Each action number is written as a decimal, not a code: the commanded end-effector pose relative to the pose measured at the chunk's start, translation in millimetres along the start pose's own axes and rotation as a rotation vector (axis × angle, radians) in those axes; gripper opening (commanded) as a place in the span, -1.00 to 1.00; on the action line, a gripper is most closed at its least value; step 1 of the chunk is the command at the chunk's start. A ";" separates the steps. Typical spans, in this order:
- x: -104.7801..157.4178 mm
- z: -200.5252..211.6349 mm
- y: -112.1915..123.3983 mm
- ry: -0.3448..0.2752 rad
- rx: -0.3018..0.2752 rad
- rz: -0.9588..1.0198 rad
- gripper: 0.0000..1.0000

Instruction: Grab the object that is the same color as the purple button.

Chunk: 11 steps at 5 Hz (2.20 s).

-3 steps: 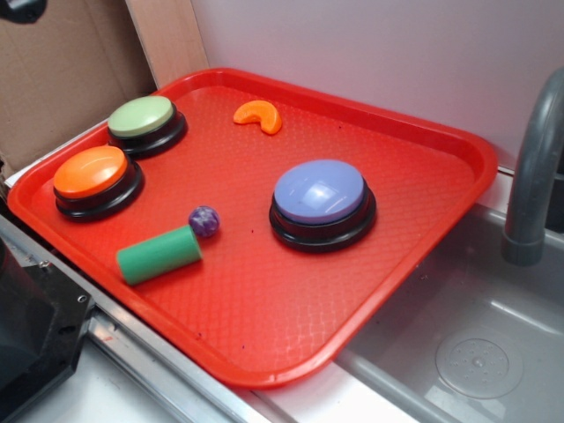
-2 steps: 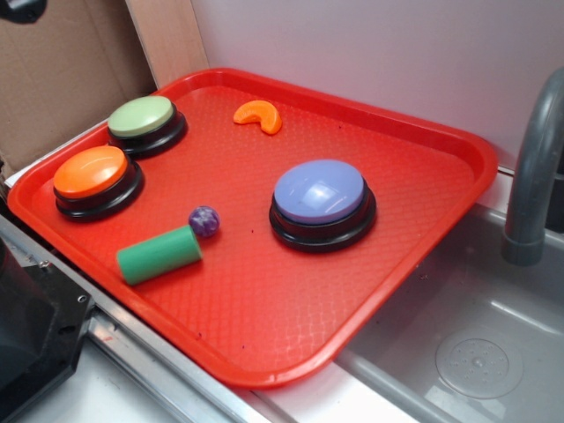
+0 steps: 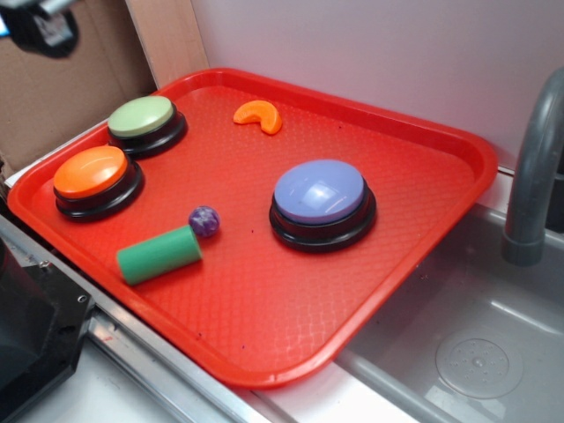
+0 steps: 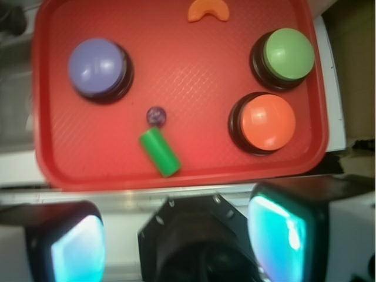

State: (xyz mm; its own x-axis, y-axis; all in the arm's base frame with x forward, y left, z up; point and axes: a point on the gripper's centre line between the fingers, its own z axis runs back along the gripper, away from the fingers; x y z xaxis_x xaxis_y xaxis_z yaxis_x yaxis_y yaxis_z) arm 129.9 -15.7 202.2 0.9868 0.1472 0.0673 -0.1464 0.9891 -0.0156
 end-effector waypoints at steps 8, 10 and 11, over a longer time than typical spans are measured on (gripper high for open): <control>56.6 -187.9 -13.5 -0.069 -0.116 0.233 1.00; 58.2 -180.1 -12.4 -0.097 -0.089 0.250 -1.00; 73.5 -141.5 -4.2 -0.032 -0.067 0.229 -1.00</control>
State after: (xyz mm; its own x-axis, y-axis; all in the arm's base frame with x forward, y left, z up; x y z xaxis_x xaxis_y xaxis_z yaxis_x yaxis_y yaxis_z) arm 202.4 -11.6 53.1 0.9288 0.3681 0.0423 -0.3646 0.9283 -0.0731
